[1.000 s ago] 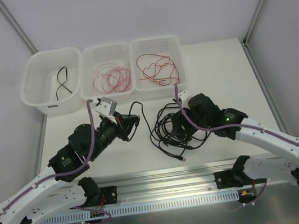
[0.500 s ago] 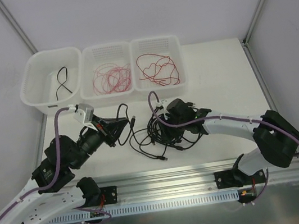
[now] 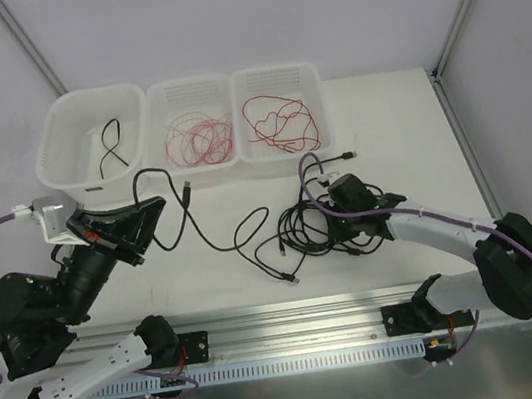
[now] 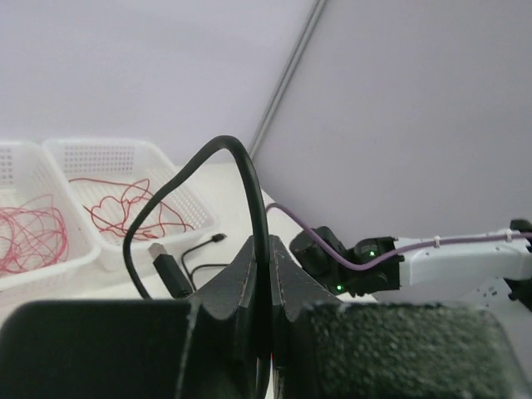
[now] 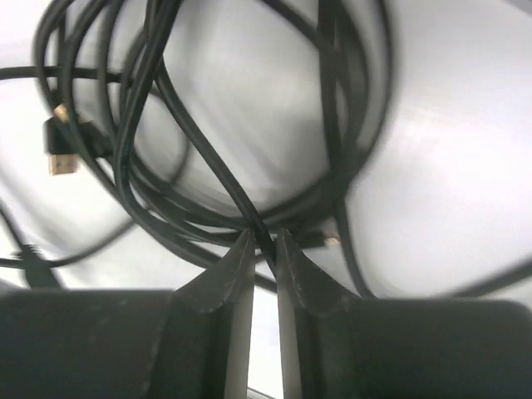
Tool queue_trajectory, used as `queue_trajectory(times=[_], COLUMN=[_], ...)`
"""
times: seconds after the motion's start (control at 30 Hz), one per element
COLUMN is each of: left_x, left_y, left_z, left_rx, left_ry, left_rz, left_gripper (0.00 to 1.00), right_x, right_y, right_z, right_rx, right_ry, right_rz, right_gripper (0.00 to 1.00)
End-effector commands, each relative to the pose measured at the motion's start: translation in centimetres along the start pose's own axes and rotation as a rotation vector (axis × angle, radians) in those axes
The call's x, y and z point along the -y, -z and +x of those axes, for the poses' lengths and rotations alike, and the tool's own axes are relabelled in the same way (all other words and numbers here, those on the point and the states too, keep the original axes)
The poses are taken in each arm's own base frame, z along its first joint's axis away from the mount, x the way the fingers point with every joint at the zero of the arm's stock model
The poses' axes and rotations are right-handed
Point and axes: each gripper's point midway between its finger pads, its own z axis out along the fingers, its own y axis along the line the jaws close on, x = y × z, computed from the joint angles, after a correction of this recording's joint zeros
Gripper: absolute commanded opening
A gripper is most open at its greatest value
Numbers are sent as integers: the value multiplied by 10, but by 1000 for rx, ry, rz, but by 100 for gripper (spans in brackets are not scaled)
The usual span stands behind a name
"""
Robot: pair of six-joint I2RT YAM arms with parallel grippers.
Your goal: Untangle the cables
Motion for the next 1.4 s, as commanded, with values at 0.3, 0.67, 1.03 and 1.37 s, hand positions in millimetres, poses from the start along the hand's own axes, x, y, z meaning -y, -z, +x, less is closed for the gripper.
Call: queue_trajectory(times=[0.3,0.67,1.03,1.37], left_x=[-6,13,32,41], left_y=[-4,-29,-31,-38], left_z=[5,13,-36,-54], left_rx=[-42,-94,16,50], left_ry=[-34,41,89,85], left_rz=[-44,-14,38,54], left_gripper=[0,0,0,0], right_x=[-20,-160,-236,-290], right_y=[86,86,54,8], right_z=[-37,-85,-91,-65], right_rx=[211,438,452,303], right_ry=[116,208,224,243], right_rz=[-81,-604,-822,-940], right_gripper=[46,68,69,68])
